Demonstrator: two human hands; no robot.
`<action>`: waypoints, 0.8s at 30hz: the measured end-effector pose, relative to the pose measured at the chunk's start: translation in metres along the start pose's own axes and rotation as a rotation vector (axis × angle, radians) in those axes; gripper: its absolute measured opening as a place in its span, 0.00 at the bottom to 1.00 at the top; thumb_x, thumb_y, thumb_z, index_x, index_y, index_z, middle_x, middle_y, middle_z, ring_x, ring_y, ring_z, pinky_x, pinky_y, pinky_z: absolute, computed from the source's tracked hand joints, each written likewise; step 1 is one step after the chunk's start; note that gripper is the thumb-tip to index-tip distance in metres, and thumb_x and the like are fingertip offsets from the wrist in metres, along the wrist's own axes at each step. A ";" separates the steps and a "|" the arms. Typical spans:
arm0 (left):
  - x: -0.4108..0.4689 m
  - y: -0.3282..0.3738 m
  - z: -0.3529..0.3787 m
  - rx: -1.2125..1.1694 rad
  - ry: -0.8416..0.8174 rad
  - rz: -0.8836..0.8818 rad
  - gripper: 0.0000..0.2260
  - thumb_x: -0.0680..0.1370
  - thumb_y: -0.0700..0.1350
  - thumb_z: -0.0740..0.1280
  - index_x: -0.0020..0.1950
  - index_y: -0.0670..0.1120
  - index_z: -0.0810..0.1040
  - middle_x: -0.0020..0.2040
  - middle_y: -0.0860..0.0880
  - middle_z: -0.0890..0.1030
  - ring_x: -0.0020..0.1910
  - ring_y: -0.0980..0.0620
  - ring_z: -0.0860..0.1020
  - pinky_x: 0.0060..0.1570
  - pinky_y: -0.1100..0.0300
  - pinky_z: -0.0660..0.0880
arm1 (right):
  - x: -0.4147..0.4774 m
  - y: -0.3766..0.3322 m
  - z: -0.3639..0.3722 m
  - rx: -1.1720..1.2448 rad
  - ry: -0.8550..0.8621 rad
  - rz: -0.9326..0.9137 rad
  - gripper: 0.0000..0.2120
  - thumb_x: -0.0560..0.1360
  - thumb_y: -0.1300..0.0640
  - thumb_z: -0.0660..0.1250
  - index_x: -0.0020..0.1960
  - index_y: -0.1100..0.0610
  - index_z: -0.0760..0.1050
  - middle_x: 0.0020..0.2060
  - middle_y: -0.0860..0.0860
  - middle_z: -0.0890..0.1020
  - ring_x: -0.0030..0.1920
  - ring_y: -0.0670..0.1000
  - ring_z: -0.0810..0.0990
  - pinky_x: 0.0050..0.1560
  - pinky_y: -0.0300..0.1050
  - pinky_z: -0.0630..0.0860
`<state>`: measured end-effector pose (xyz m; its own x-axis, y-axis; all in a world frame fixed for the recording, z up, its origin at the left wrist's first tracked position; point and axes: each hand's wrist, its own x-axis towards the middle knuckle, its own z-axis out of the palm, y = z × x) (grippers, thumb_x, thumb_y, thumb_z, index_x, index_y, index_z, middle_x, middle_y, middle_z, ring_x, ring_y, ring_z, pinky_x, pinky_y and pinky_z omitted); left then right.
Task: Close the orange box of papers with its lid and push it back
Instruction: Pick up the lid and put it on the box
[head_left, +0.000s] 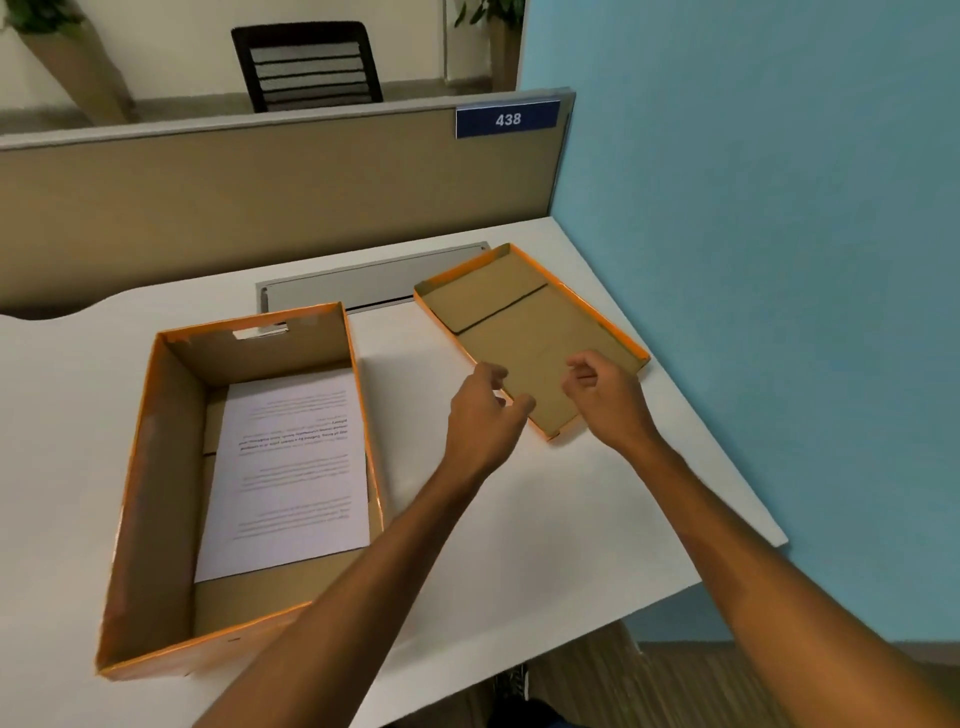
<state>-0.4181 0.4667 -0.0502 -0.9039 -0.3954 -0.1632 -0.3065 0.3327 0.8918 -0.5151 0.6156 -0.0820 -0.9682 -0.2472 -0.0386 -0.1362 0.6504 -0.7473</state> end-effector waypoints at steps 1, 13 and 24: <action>0.010 -0.002 0.011 0.002 -0.011 -0.051 0.24 0.75 0.50 0.69 0.69 0.44 0.72 0.67 0.45 0.77 0.59 0.47 0.79 0.57 0.50 0.79 | 0.011 0.008 -0.003 -0.029 -0.016 -0.001 0.15 0.78 0.55 0.66 0.64 0.56 0.75 0.58 0.53 0.81 0.55 0.49 0.77 0.52 0.42 0.75; 0.086 -0.047 0.095 -0.128 -0.040 -0.497 0.26 0.75 0.43 0.69 0.71 0.44 0.66 0.65 0.42 0.76 0.58 0.43 0.77 0.44 0.58 0.74 | 0.085 0.094 -0.008 -0.280 -0.290 -0.103 0.20 0.77 0.61 0.66 0.68 0.65 0.72 0.64 0.61 0.78 0.65 0.60 0.75 0.62 0.47 0.71; 0.119 -0.061 0.124 -0.151 0.208 -0.719 0.11 0.76 0.40 0.69 0.56 0.43 0.71 0.53 0.42 0.78 0.49 0.44 0.80 0.45 0.51 0.81 | 0.096 0.116 0.007 -0.270 -0.426 -0.104 0.26 0.77 0.57 0.68 0.73 0.61 0.68 0.72 0.58 0.71 0.72 0.57 0.67 0.70 0.47 0.64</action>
<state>-0.5442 0.5054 -0.1759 -0.4174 -0.6286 -0.6562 -0.7411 -0.1825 0.6462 -0.6225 0.6623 -0.1768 -0.7832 -0.5542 -0.2819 -0.3306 0.7551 -0.5661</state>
